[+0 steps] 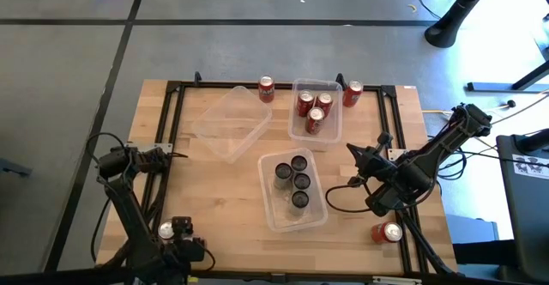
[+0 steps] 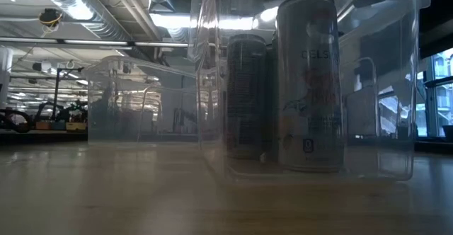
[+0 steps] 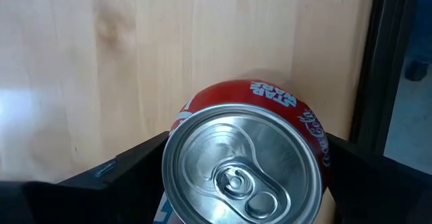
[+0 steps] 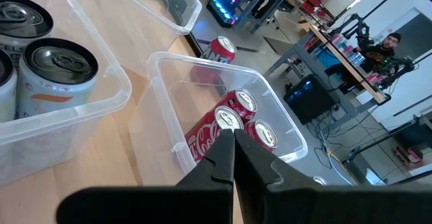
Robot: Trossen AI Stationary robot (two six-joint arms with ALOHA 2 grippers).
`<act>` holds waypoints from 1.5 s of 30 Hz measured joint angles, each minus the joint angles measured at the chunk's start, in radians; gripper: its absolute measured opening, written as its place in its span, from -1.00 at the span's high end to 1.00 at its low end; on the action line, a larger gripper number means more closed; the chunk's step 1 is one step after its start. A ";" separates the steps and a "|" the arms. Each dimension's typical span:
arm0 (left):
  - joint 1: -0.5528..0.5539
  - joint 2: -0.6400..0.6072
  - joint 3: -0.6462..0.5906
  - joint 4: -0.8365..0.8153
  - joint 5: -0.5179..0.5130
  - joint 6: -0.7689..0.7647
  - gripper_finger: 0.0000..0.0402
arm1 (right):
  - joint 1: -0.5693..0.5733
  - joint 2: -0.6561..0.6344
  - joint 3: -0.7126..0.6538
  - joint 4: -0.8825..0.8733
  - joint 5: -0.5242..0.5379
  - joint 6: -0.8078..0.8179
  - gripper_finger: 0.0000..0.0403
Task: Sort soda cans
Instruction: Put the red/white soda can into the right transparent bin
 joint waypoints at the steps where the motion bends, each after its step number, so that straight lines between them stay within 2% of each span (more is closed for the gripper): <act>1: 0.000 0.000 0.000 0.002 0.000 -0.003 -0.72 | 0.000 0.000 0.000 0.000 -0.001 0.000 0.99; 4: 0.000 0.000 0.000 0.008 0.000 -0.033 -0.72 | 0.000 0.000 0.000 0.000 -0.008 0.000 0.99; 13: 0.013 0.001 -0.059 0.075 0.004 -0.282 -0.72 | 0.000 0.000 0.000 0.000 -0.009 0.000 0.99; 20: 0.043 0.001 -0.072 0.098 0.006 -0.359 -0.67 | 0.000 0.000 0.000 -0.001 -0.009 0.000 0.99; 24: 0.062 -0.002 -0.072 0.099 0.029 -0.346 -0.51 | 0.000 0.000 0.000 -0.001 -0.009 0.000 0.99; 32: 0.129 -0.014 -0.071 0.086 0.092 -0.329 -0.50 | 0.000 0.000 0.000 -0.001 -0.009 -0.002 0.99; 35: 0.168 -0.039 -0.054 0.020 0.091 -0.328 -0.50 | 0.000 0.000 0.000 -0.001 -0.009 -0.003 0.99; 41: 0.248 -0.114 0.024 -0.108 0.027 -0.279 -0.50 | 0.000 0.000 0.000 -0.001 -0.009 -0.003 0.99; 45: 0.328 -0.171 0.091 -0.193 -0.060 -0.216 -0.50 | 0.000 0.000 0.000 -0.001 -0.009 -0.003 0.99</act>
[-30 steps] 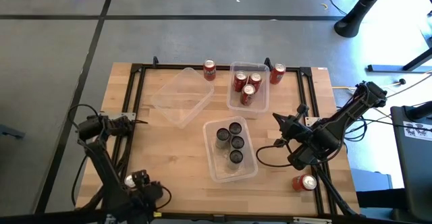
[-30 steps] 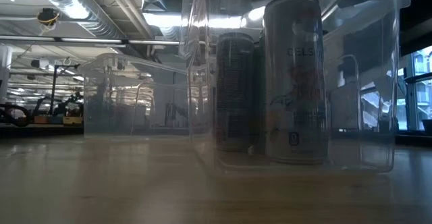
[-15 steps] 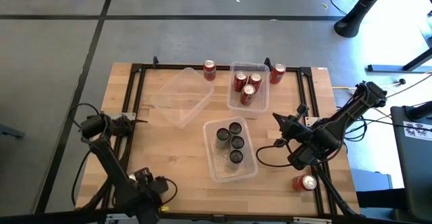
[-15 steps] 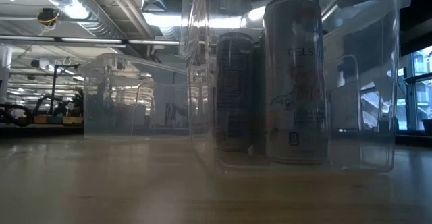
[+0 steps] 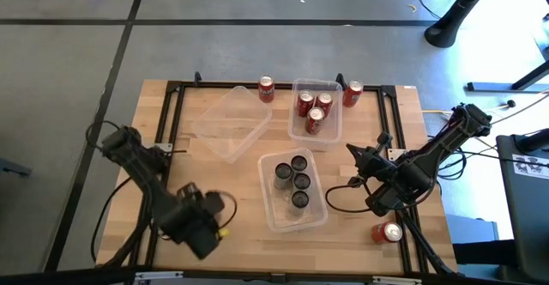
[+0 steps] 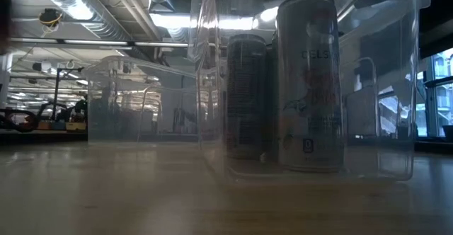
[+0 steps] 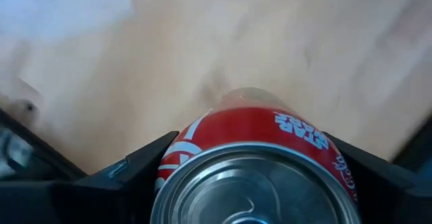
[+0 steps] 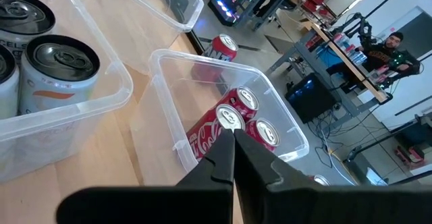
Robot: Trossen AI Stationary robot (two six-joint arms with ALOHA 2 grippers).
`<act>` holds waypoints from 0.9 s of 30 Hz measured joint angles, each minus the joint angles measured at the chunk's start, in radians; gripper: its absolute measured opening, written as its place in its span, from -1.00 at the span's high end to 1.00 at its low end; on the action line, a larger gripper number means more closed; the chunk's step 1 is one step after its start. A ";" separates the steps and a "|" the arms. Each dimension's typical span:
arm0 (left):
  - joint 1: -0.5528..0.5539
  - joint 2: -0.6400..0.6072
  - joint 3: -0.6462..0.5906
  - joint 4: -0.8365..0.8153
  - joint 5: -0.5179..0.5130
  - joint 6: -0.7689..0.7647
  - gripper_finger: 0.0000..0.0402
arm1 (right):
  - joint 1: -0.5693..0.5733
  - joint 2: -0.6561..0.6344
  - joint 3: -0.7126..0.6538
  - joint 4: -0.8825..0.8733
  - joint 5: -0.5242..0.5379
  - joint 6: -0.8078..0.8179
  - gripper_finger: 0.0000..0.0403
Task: Sort soda cans
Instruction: Put the red/white soda can into the right transparent bin
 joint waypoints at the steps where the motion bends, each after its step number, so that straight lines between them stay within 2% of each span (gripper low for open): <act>1: 0.023 -0.013 0.014 -0.012 -0.024 0.025 -0.50 | 0.000 0.000 0.000 0.000 0.000 0.000 0.99; 8: 0.207 -0.060 0.154 -0.004 -0.154 0.318 -0.50 | 0.000 0.000 0.000 0.000 0.000 0.000 0.99; 13: 0.355 -0.060 0.249 0.047 -0.211 0.558 -0.50 | 0.000 0.000 0.000 0.001 0.000 0.001 0.99; 17: 0.466 -0.060 0.294 0.177 -0.275 0.793 -0.50 | 0.000 0.000 0.000 0.002 0.000 0.001 0.99; 22: 0.599 -0.059 0.306 0.415 -0.275 1.077 -0.50 | 0.000 0.000 0.000 0.010 -0.001 0.002 0.99; 27: 0.707 -0.052 0.306 0.594 -0.263 1.280 -0.50 | 0.000 0.000 0.000 0.033 -0.011 0.003 0.99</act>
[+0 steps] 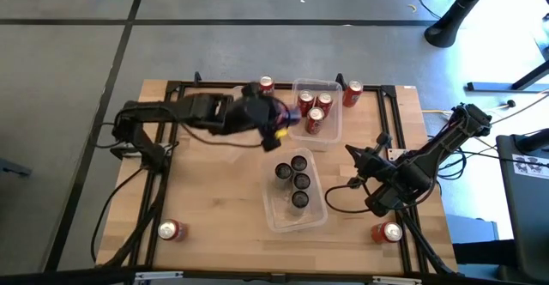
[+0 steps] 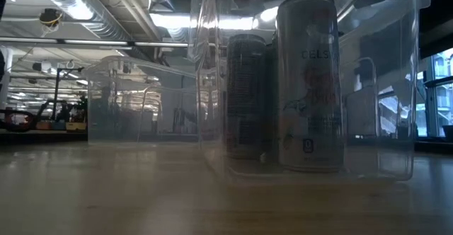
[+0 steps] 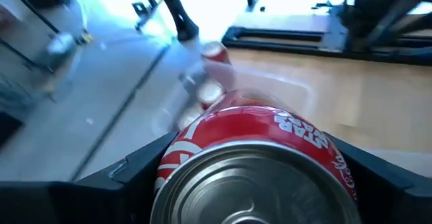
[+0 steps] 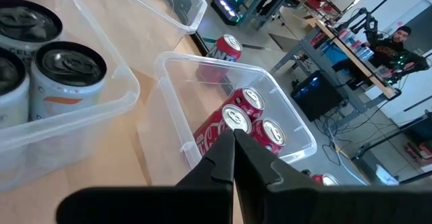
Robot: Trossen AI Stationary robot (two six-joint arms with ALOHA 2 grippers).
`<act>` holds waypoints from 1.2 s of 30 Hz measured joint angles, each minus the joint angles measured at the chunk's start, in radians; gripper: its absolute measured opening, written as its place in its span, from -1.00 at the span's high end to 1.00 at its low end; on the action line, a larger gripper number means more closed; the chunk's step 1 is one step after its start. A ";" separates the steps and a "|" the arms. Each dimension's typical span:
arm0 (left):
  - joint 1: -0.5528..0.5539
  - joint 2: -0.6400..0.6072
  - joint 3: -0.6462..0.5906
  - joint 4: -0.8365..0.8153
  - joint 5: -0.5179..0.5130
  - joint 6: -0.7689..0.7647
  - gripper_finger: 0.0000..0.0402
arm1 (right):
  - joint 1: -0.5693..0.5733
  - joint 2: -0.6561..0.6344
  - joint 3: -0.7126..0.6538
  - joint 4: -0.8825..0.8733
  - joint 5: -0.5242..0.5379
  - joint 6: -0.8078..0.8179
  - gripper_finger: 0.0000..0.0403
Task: Sort soda cans
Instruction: Put the red/white soda can into the right transparent bin
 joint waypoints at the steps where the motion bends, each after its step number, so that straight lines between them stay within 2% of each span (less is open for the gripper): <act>1: 0.020 0.001 0.000 0.023 0.003 0.043 -0.50 | 0.000 0.000 0.000 0.006 0.000 0.000 0.99; 6: 0.103 0.014 0.000 0.168 0.006 0.203 -0.50 | 0.000 0.000 0.000 0.019 0.000 0.000 0.99; 13: 0.179 0.071 0.000 0.287 0.058 0.284 -0.56 | 0.000 0.000 0.000 0.023 0.001 0.000 0.99; 17: 0.201 0.115 0.000 0.316 0.071 0.305 -0.52 | 0.000 0.000 0.000 0.028 0.002 0.000 0.99; 25: 0.229 0.198 0.003 0.273 0.125 0.335 -0.51 | 0.000 0.000 0.000 0.029 0.000 0.001 0.99; 29: 0.239 0.235 0.061 0.176 0.134 0.341 -0.51 | 0.000 0.000 0.000 0.028 0.003 0.003 0.99; 36: 0.268 0.331 0.197 0.009 0.246 0.266 -0.51 | 0.000 0.000 0.000 0.028 0.019 0.004 0.99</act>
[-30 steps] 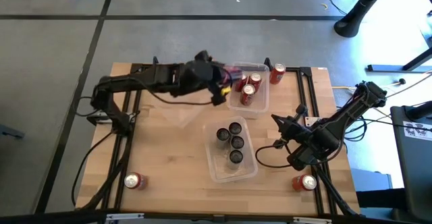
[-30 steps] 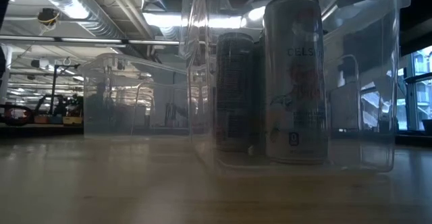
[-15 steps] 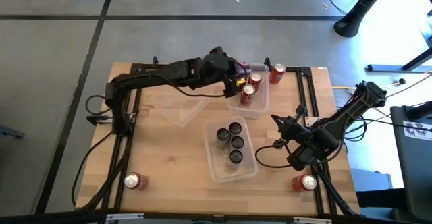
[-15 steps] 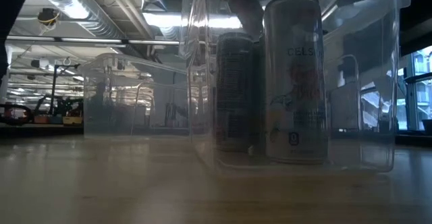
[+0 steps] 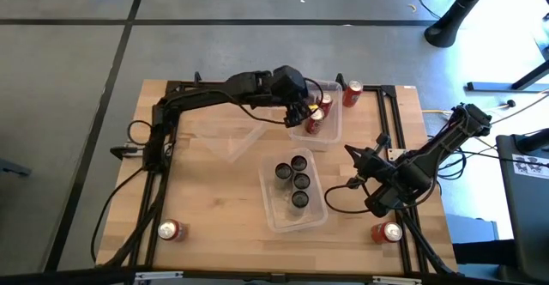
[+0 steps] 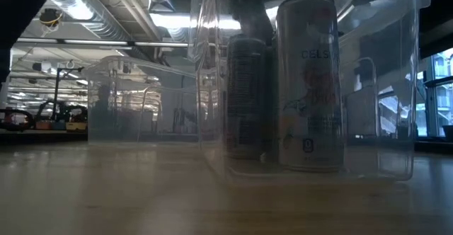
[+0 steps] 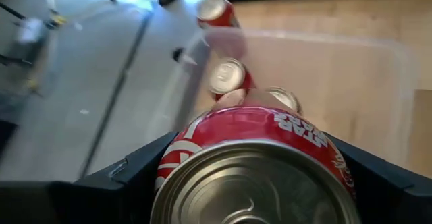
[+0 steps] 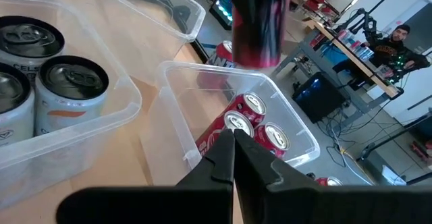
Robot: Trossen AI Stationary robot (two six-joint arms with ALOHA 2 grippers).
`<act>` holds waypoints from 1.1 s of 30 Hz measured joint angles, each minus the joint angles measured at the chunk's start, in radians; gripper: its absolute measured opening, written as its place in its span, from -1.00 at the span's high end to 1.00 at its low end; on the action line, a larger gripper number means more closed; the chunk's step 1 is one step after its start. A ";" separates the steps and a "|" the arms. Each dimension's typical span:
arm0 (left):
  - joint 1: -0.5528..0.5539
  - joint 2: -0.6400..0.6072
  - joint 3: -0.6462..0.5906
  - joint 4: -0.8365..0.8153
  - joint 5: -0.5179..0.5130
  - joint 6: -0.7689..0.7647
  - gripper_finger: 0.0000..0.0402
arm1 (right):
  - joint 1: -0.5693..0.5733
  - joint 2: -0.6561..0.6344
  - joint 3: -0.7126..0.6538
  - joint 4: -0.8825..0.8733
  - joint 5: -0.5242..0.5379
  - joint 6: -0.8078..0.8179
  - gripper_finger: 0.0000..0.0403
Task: Sort soda cans
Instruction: Put the red/white soda can into the right transparent bin
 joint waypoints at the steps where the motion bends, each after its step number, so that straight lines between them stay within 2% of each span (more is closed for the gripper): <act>1: 0.005 0.014 0.002 -0.004 0.022 -0.012 -0.51 | 0.000 0.000 0.000 0.000 -0.005 0.000 0.99; 4: 0.016 0.047 0.002 -0.023 0.063 -0.020 -0.50 | 0.000 0.000 0.000 -0.001 -0.022 0.000 0.99; 13: 0.033 0.089 0.002 -0.043 0.067 -0.024 -0.50 | 0.000 0.001 0.000 0.000 -0.026 0.004 0.99; 18: 0.038 0.100 0.002 -0.052 0.106 -0.007 -0.50 | 0.000 0.002 0.000 0.000 -0.026 0.005 0.99; 28: 0.038 0.146 0.001 -0.050 0.105 0.013 -0.50 | 0.000 0.007 -0.001 0.001 -0.026 0.023 0.99; 33: 0.039 0.180 -0.002 -0.061 0.108 0.011 -0.50 | 0.000 0.008 -0.049 0.030 -0.025 0.025 0.99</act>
